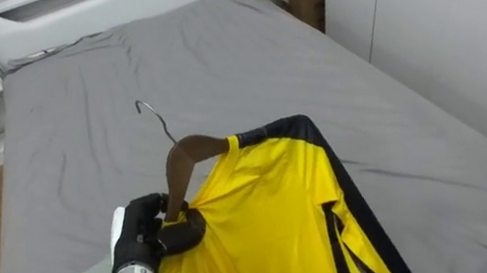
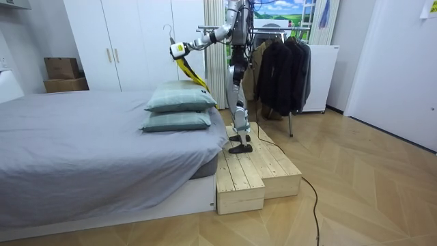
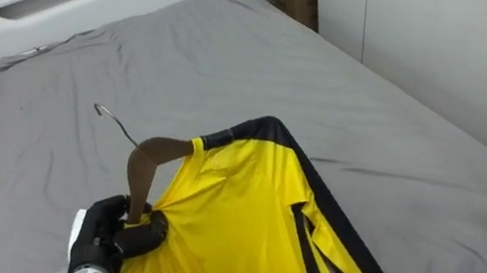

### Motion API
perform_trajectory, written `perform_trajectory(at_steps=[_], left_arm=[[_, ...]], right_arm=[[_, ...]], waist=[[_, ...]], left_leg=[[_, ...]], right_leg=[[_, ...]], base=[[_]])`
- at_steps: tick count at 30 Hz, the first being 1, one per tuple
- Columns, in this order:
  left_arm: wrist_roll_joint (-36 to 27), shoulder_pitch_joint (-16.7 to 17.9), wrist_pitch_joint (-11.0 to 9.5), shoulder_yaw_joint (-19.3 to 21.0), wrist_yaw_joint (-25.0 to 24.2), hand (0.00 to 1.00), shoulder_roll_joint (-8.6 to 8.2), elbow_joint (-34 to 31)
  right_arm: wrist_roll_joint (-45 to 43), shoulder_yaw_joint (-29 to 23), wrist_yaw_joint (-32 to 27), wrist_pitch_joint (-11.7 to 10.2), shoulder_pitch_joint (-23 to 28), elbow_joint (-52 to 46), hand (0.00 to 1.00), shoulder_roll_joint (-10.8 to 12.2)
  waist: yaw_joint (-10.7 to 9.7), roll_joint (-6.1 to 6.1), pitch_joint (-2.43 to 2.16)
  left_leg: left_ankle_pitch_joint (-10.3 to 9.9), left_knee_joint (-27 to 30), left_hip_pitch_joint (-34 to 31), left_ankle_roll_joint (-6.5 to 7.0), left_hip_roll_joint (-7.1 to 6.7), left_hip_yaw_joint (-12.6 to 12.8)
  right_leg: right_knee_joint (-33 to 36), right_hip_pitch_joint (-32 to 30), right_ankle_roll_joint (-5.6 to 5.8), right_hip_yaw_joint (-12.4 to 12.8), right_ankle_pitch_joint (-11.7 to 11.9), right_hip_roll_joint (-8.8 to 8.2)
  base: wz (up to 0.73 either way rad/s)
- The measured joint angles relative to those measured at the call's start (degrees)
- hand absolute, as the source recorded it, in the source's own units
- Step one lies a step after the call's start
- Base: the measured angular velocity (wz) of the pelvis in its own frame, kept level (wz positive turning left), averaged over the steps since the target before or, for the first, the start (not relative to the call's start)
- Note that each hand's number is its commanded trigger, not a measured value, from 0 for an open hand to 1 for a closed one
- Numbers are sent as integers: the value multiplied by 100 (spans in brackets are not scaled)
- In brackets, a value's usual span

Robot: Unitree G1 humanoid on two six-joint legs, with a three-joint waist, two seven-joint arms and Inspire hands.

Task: Hang clothes

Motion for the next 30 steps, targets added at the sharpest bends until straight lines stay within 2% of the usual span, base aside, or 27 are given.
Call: perform_trajectory(at_steps=[3, 10, 15, 20, 23, 26, 30], left_arm=[[-3, -5, -13, 13, 63, 100, 40, -265], [264, -38, -40, 99, 175, 100, 43, -280], [420, -33, -43, 108, 177, 100, 103, -279], [440, -28, -43, 108, 199, 100, 326, -280], [442, -28, -43, 118, 203, 100, 471, -284], [453, -28, -42, 206, 259, 100, 479, -293], [734, -26, -42, 216, 472, 100, 480, -419]], right_arm=[[-13, 0, 6, 0, 40, -2, 0, -6], [-298, -56, 117, 5, 75, -25, 0, -112], [-676, -223, 103, 5, 58, -20, 0, -147], [-700, -461, -22, 7, -1, 41, 0, -171], [-728, -738, -135, 9, -5, 68, 0, -199], [-738, -1063, -338, 13, 0, 64, 0, -228], [-1039, -1185, -615, 14, -4, -58, 0, -334]], waist=[[-8, 7, -2], [-10, 97, 20], [-5, 104, 18], [9, 58, 32], [-7, 7, 14], [-10, -38, -15], [-21, -59, -24]], left_leg=[[0, -25, 61, 0, 0, 18], [0, -26, 50, 0, -2, 76], [0, -24, 52, 0, 0, 83], [0, -49, 86, 0, -1, 54], [0, -49, 74, 0, -4, 39], [0, -54, 72, 0, -4, 10], [0, -54, 79, 0, -6, -28]], right_leg=[[-8, 48, 0, 27, 0, 2], [3, 42, 9, 41, 8, 3], [-5, 48, 9, 38, 7, 14], [-22, 46, 9, 66, 7, 43], [-36, 48, 9, 63, 7, 46], [-27, 51, 9, 44, 7, 48], [-19, 71, 9, -38, 7, 42]], base=[[-3], [0], [0], [-1], [0], [4], [7]])
